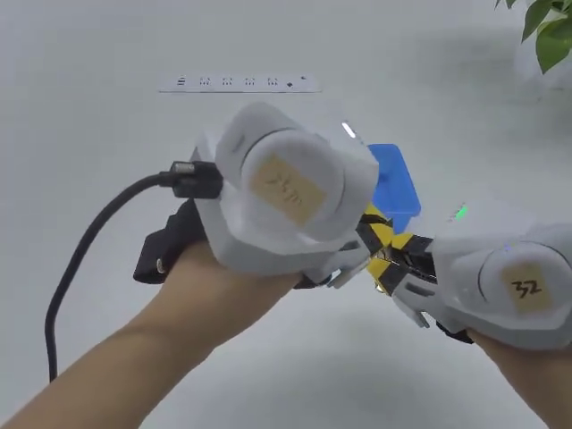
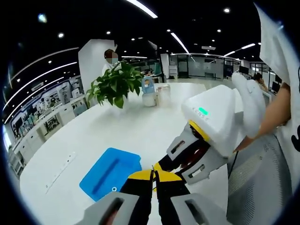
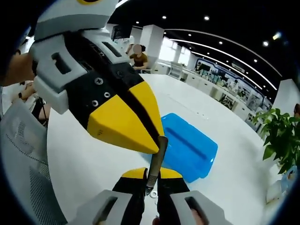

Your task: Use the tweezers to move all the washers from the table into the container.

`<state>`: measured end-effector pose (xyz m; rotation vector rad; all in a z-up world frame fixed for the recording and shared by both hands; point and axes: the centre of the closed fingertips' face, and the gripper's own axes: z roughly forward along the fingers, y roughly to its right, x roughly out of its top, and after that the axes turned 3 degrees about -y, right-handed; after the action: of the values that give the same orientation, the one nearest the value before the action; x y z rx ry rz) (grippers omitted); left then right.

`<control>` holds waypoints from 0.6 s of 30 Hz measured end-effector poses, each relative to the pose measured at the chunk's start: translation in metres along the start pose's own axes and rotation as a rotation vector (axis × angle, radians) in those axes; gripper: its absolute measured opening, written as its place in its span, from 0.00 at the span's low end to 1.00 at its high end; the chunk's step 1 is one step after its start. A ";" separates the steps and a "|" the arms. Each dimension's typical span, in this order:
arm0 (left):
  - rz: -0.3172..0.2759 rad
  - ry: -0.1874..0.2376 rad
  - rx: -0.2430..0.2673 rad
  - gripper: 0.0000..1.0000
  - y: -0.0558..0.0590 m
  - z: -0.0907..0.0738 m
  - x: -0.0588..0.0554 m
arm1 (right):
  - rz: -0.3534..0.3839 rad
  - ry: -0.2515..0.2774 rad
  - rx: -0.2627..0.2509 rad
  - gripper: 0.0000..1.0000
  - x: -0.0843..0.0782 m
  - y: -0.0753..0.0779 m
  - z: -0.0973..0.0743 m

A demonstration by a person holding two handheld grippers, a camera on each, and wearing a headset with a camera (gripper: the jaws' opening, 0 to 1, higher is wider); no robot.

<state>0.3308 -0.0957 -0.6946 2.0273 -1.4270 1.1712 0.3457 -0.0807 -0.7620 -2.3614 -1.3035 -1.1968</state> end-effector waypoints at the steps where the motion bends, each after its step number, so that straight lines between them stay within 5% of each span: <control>1: 0.043 -0.010 -0.010 0.00 0.003 0.001 -0.002 | 0.004 -0.004 -0.006 0.04 -0.002 0.002 0.001; 7: 0.144 -0.055 -0.008 0.00 0.004 0.006 -0.010 | 0.035 -0.006 0.005 0.06 -0.006 0.003 0.002; 18: 0.023 0.002 -0.071 0.00 0.002 0.017 -0.009 | 0.077 -0.040 0.016 0.06 -0.018 0.007 0.009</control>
<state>0.3349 -0.1036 -0.7120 1.9669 -1.4734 1.1152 0.3507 -0.0915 -0.7798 -2.4126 -1.2179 -1.1180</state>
